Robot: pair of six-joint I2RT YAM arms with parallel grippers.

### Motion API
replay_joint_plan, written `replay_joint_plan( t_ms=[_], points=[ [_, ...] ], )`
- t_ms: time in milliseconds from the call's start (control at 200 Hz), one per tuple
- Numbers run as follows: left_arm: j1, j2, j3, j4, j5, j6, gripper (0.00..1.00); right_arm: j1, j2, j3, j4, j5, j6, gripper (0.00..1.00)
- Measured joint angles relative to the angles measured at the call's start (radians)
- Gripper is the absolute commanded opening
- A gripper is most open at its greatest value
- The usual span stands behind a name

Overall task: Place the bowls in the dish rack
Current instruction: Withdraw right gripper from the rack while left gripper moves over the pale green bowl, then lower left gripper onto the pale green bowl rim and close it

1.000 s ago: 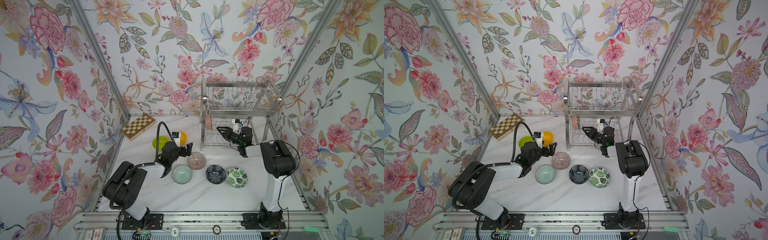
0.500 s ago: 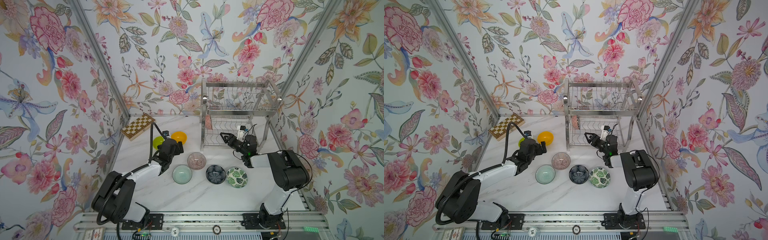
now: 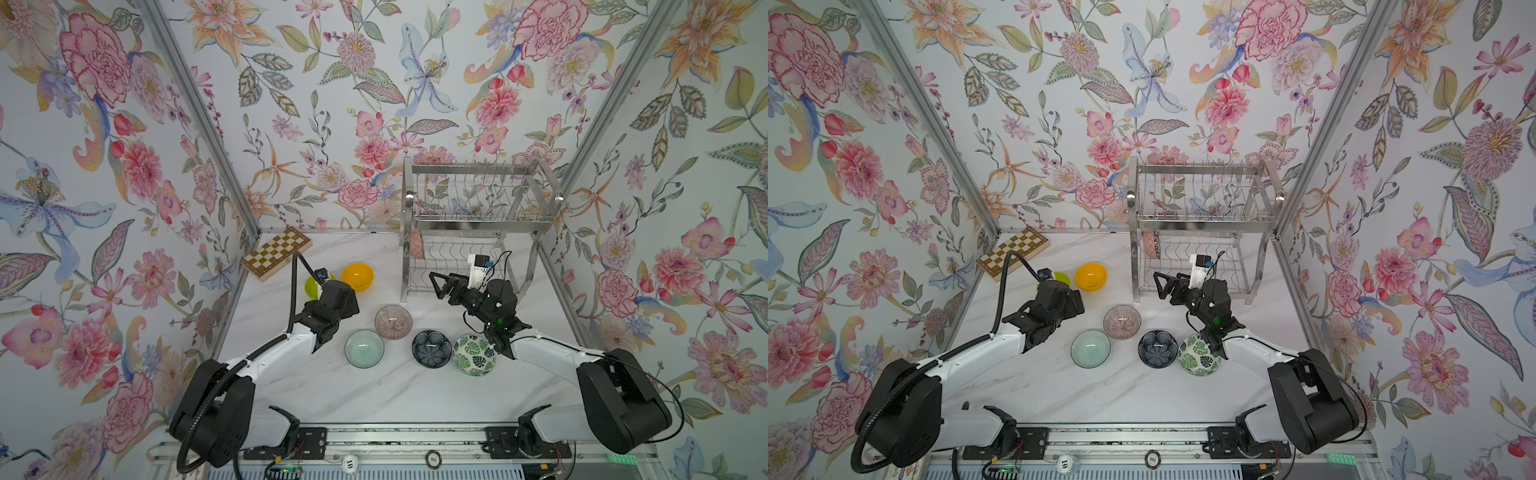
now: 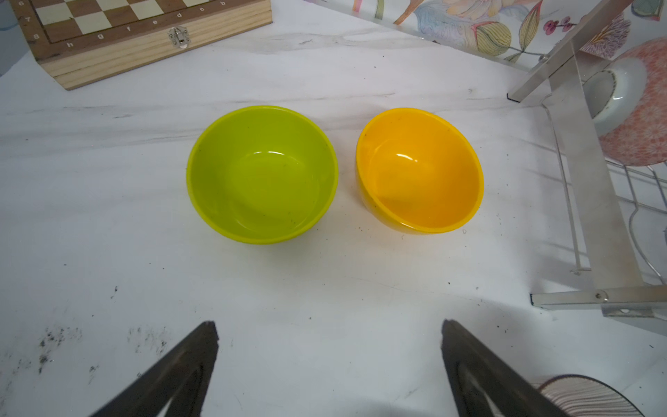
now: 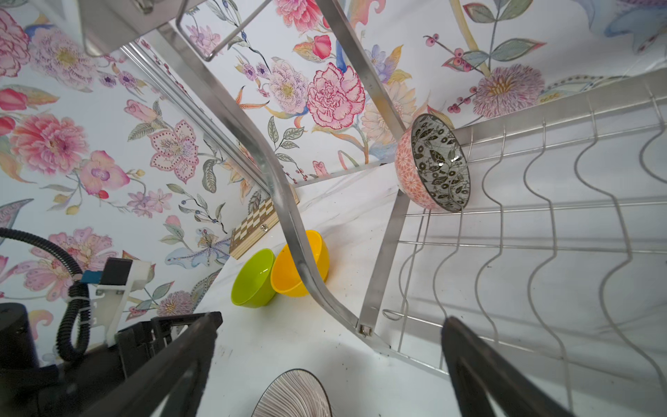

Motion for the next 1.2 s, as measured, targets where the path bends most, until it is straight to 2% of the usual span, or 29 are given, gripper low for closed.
replay_joint_plan(
  t_ms=[130, 265, 475, 580, 861, 936, 1101, 1171, 1201],
  points=[
    [0.0, -0.095, -0.071, -0.023, 0.026, -0.035, 0.99, 0.034, -0.01, -0.016, -0.041, 0.072, -0.066, 0.99],
    [-0.01, -0.153, -0.151, -0.052, 0.087, -0.075, 0.95, 0.08, -0.01, -0.056, -0.066, 0.151, -0.124, 0.99],
    [-0.096, -0.161, -0.185, -0.105, 0.153, -0.11, 0.87, 0.151, -0.01, -0.06, -0.107, 0.24, -0.209, 0.99],
    [-0.133, -0.143, -0.186, -0.105, 0.171, -0.123, 0.8, 0.174, -0.01, -0.06, -0.114, 0.28, -0.238, 0.99],
    [-0.165, -0.102, -0.228, -0.093, 0.197, -0.15, 0.52, 0.207, 0.0, -0.06, -0.113, 0.411, -0.267, 0.99],
    [-0.167, -0.102, -0.239, -0.089, 0.201, -0.148, 0.49, 0.212, 0.008, -0.06, -0.113, 0.445, -0.272, 0.99],
    [-0.167, -0.094, -0.24, -0.069, 0.204, -0.14, 0.28, 0.213, 0.013, -0.06, -0.106, 0.492, -0.274, 0.99],
    [-0.167, -0.089, -0.24, -0.066, 0.203, -0.131, 0.25, 0.213, 0.015, -0.06, -0.102, 0.508, -0.274, 0.99],
    [-0.167, -0.088, -0.24, -0.067, 0.203, -0.129, 0.2, 0.213, 0.018, -0.06, -0.099, 0.515, -0.274, 0.99]
  ],
)
